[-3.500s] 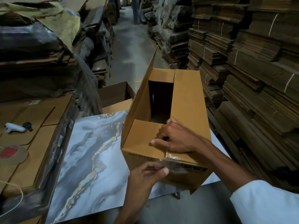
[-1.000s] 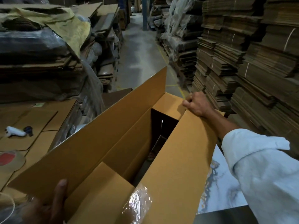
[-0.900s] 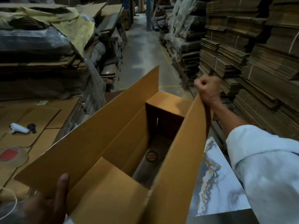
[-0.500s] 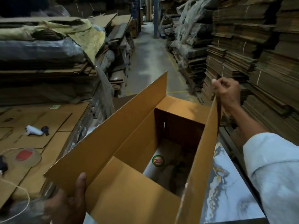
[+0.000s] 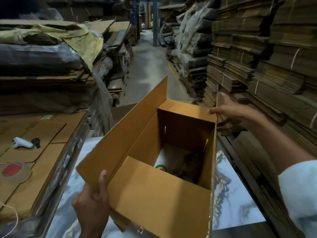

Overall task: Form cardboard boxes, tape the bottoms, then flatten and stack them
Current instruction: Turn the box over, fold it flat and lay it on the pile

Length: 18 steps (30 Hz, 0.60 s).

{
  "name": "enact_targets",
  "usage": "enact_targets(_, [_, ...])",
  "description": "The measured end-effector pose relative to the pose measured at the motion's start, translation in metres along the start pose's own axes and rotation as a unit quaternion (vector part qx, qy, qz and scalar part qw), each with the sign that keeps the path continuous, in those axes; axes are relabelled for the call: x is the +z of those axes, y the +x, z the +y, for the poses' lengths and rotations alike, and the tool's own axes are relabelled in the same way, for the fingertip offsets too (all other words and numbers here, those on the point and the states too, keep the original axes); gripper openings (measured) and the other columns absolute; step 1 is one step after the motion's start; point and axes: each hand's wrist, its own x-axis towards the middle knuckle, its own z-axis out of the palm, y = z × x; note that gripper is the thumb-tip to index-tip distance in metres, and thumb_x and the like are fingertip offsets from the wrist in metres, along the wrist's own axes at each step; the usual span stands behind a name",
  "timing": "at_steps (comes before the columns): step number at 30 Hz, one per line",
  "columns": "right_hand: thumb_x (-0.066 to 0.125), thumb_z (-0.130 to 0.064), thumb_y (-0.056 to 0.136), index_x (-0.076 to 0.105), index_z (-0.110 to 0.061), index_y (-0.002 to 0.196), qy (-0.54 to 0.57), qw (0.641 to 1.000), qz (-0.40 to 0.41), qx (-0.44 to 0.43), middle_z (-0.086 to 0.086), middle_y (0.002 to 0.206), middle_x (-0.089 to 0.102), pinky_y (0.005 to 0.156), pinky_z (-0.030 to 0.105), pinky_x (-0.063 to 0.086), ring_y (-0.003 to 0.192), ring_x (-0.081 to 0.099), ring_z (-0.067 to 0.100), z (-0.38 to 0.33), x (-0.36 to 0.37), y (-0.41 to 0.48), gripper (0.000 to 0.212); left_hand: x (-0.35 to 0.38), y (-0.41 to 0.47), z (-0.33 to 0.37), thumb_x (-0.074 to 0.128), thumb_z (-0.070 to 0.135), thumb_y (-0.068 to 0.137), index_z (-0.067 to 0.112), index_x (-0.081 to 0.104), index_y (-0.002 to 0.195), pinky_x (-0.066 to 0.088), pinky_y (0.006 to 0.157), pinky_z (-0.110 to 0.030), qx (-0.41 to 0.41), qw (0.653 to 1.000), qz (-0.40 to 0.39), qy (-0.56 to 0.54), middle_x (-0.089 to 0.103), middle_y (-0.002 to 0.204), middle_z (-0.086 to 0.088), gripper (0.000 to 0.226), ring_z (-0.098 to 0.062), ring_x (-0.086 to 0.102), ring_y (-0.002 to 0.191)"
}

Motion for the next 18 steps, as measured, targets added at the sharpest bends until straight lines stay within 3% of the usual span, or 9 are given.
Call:
enact_targets(3, [0.065, -0.012, 0.096, 0.023, -0.026, 0.157, -0.003, 0.998, 0.059, -0.024, 0.002, 0.097, 0.054, 0.038, 0.019, 0.047, 0.073, 0.065, 0.020, 0.007, 0.011, -0.014, 0.076, 0.003, -0.001, 0.008, 0.044, 0.059, 0.090, -0.004, 0.072, 0.086, 0.055, 0.078, -0.059, -0.005, 1.000, 0.019, -0.019, 0.071, 0.069, -0.019, 0.070, -0.036, 0.064, 0.060])
enact_targets(6, [0.062, -0.005, 0.096, 0.042, -0.010, 0.149, 0.073, 0.991, 0.106, -0.027, 0.004, 0.093, 0.065, 0.053, 0.024, 0.052, 0.076, 0.067, 0.015, 0.017, -0.001, -0.017, 0.057, 0.001, 0.000, 0.014, 0.053, 0.048, 0.092, -0.009, 0.071, 0.083, 0.050, 0.069, -0.044, 0.001, 0.999, 0.019, -0.042, 0.068, 0.062, -0.020, 0.060, -0.026, 0.055, 0.050])
enact_targets(9, [0.057, 0.001, 0.097, 0.047, -0.001, 0.144, 0.108, 0.985, 0.131, -0.021, 0.004, 0.085, 0.061, 0.042, 0.015, 0.044, 0.055, 0.063, 0.004, 0.025, -0.013, -0.028, 0.049, 0.002, -0.001, 0.017, 0.060, 0.037, 0.094, -0.011, 0.070, 0.086, 0.050, 0.069, -0.044, -0.001, 0.999, 0.016, -0.039, 0.068, 0.063, -0.022, 0.050, -0.028, 0.055, 0.051])
enact_targets(13, [0.060, -0.007, 0.098, 0.045, -0.004, 0.148, 0.151, 0.979, 0.136, -0.015, 0.012, 0.107, 0.064, 0.063, 0.028, 0.051, 0.082, 0.065, 0.017, 0.033, -0.017, -0.031, 0.052, 0.001, -0.005, 0.024, 0.057, 0.035, 0.091, -0.010, 0.068, 0.082, 0.045, 0.065, -0.037, 0.006, 0.999, -0.001, -0.046, 0.065, 0.059, -0.019, 0.047, -0.023, 0.047, 0.047])
enact_targets(15, [0.062, -0.010, 0.098, 0.045, -0.005, 0.148, 0.153, 0.978, 0.140, -0.019, 0.013, 0.113, 0.065, 0.070, 0.032, 0.054, 0.090, 0.067, 0.021, 0.034, -0.018, -0.025, 0.053, 0.001, -0.007, 0.026, 0.054, 0.039, 0.091, -0.008, 0.068, 0.084, 0.047, 0.066, -0.039, -0.006, 0.999, -0.013, -0.040, 0.066, 0.062, -0.020, 0.049, -0.026, 0.052, 0.050])
enact_targets(18, [0.061, -0.014, 0.099, 0.046, -0.010, 0.148, 0.121, 0.980, 0.155, -0.033, 0.006, 0.104, 0.064, 0.070, 0.034, 0.056, 0.091, 0.068, 0.022, 0.030, -0.014, -0.021, 0.051, 0.001, -0.011, 0.027, 0.056, 0.040, 0.090, -0.007, 0.070, 0.089, 0.054, 0.069, -0.045, -0.017, 0.999, -0.025, -0.037, 0.069, 0.067, -0.019, 0.049, -0.033, 0.061, 0.055])
